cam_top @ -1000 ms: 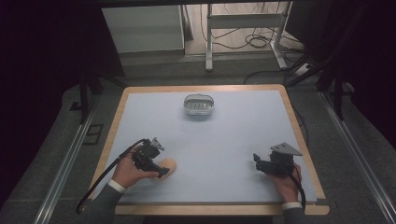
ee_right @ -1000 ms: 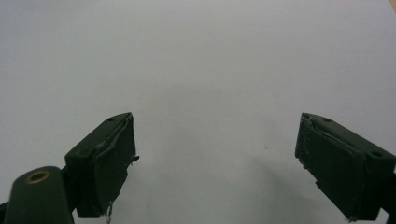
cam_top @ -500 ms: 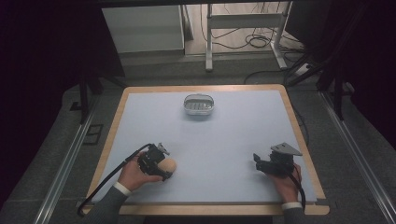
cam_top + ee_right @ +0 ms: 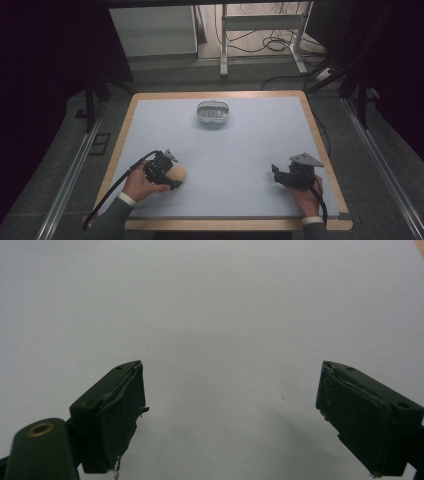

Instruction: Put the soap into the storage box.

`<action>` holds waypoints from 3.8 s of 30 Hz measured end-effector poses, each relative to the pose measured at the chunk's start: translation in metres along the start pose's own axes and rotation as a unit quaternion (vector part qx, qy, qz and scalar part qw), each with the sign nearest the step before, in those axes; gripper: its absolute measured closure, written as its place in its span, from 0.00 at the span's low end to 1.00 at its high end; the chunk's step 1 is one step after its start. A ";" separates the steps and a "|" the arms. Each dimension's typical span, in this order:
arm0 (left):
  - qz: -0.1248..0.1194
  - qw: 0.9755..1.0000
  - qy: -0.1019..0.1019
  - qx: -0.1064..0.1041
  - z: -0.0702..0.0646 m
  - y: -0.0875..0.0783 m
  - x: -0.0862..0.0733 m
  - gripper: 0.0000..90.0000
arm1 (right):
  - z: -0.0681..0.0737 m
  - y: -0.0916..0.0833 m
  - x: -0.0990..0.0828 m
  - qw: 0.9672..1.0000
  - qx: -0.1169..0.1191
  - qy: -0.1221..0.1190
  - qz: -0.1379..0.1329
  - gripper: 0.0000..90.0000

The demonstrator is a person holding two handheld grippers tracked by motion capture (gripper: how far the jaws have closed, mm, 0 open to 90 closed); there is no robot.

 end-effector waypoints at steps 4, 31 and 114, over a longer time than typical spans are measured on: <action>-0.008 1.000 0.002 -0.004 0.002 -0.009 0.007 0.36 | 0.000 0.000 0.000 1.000 0.000 0.001 0.000 0.14; -0.045 0.999 0.015 -0.002 0.012 -0.030 0.052 0.36 | 0.000 0.000 0.000 1.000 -0.001 0.003 -0.001 0.14; -0.048 0.998 0.043 0.018 0.040 -0.014 0.189 0.36 | -0.001 0.000 0.000 1.000 0.004 0.008 0.001 0.14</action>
Point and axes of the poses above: each handheld gripper's, and its own axes: y roughly forward along the jaws, x roughly out of its top, z roughly to its left, the point moved 2 cm from there along y, roughly forward along the jaws, and after that the axes turned 11 degrees about -y, right-handed, at the moved point
